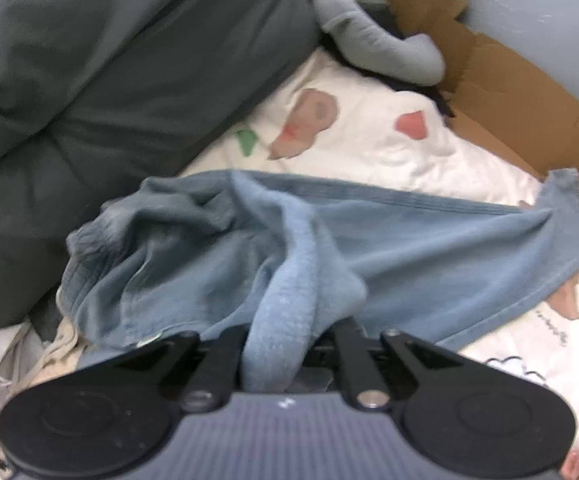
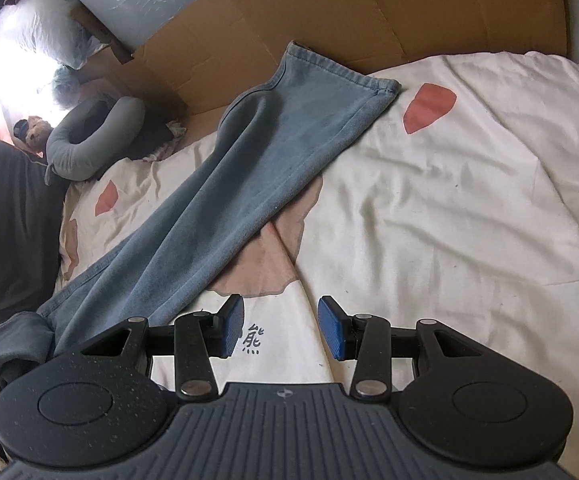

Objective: Fold clothes

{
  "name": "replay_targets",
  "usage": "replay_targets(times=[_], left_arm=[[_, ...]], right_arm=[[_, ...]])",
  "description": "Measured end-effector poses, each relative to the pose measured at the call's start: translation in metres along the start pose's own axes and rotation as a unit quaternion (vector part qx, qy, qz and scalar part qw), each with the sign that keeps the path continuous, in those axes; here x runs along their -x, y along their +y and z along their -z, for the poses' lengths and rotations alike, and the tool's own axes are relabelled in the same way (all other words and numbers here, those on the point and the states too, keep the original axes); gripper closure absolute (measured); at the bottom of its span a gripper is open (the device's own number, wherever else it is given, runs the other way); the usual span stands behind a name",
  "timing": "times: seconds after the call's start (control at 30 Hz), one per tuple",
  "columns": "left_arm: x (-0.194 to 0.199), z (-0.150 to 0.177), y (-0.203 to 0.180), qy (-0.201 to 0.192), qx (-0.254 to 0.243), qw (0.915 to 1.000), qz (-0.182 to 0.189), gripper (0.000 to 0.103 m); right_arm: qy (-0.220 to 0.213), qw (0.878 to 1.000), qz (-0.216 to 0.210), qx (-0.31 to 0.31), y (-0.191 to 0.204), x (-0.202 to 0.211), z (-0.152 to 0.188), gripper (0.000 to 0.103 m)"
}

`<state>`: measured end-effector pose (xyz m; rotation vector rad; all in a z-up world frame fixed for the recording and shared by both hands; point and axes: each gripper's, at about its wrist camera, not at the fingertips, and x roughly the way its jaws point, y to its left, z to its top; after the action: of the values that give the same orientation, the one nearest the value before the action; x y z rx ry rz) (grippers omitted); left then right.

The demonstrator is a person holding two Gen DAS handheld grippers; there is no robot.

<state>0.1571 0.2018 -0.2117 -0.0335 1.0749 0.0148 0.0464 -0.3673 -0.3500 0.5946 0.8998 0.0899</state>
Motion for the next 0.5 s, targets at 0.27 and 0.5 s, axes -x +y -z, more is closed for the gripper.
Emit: replay_targets(times=[0.27,0.5], left_arm=[[-0.007,-0.023,-0.043,0.004,-0.011,0.9981,0.06,0.098],[-0.028,-0.043,-0.083,0.003,-0.025,0.9921,0.123,0.098]], right_arm=[[0.002,1.0,0.0,-0.007,-0.005,0.0,0.002,0.055],[0.007,1.0,-0.001,-0.006,-0.006,-0.002,0.004,0.055]])
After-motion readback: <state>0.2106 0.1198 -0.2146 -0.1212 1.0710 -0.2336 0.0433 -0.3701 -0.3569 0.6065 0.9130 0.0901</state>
